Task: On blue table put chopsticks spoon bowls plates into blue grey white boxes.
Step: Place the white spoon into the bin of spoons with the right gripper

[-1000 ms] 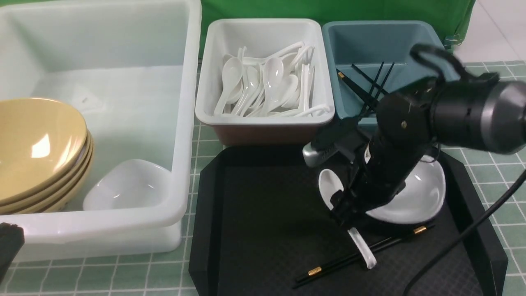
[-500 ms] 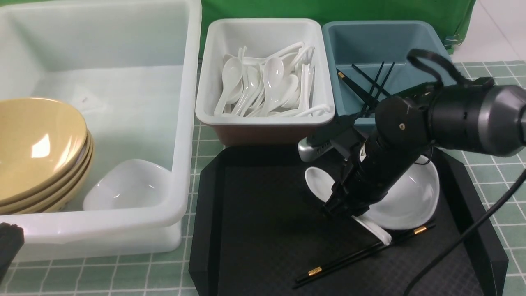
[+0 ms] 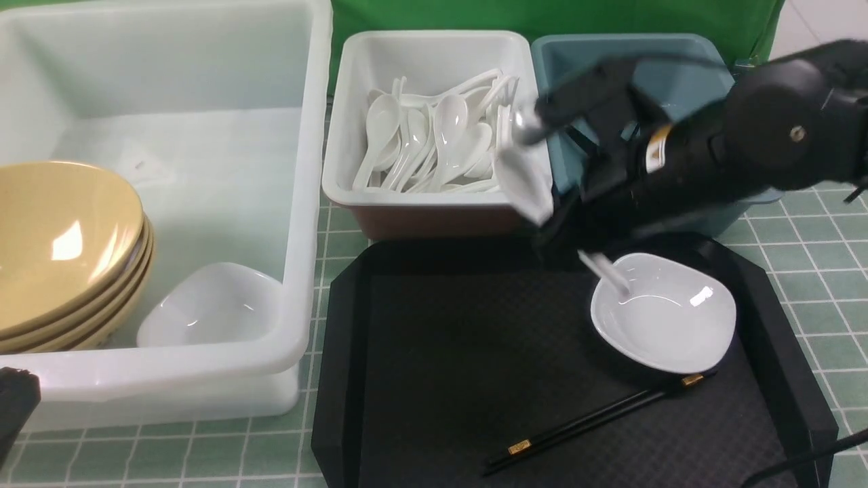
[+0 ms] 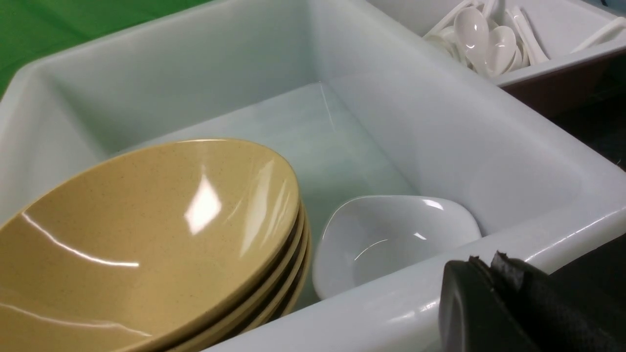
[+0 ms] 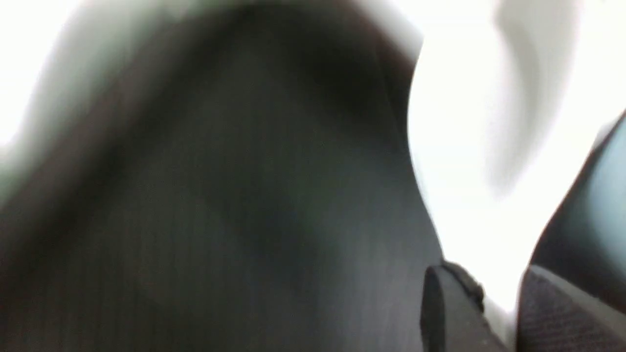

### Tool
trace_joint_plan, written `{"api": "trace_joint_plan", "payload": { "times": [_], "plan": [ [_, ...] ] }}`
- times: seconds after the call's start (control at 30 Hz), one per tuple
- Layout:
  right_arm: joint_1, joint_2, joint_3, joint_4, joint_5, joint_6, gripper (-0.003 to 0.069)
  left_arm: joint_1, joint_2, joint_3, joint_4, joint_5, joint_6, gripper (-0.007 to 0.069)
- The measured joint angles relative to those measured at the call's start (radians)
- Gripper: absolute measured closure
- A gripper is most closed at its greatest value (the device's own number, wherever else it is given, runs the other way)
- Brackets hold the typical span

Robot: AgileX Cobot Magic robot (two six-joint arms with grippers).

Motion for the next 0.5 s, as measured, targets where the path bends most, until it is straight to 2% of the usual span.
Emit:
{"api": "trace_joint_plan", "payload": {
  "times": [0.07,0.13,0.23,0.33,0.4,0.5],
  "plan": [
    [0.000,0.013,-0.029,0.008,-0.252,0.009,0.0466,0.000,0.000,0.000,0.000,0.000,0.000,0.0620],
    [0.000,0.047,-0.059,0.013,-0.418,0.014,0.0466,0.000,0.000,0.000,0.000,0.000,0.000,0.0620],
    [-0.002,0.162,-0.165,0.018,-0.564,0.042,0.0464,0.000,0.000,0.000,0.000,0.000,0.000,0.0620],
    [-0.008,0.273,-0.267,0.019,-0.541,0.071,0.0427,0.000,0.000,0.000,0.000,0.000,0.000,0.0620],
    [-0.018,0.360,-0.364,0.019,-0.383,0.086,0.0333,0.000,0.000,0.000,0.000,0.001,0.000,0.0620],
    [-0.035,0.382,-0.439,0.017,-0.119,0.058,0.0235,0.000,0.000,0.000,0.000,0.007,0.000,0.0620]
  ]
}}
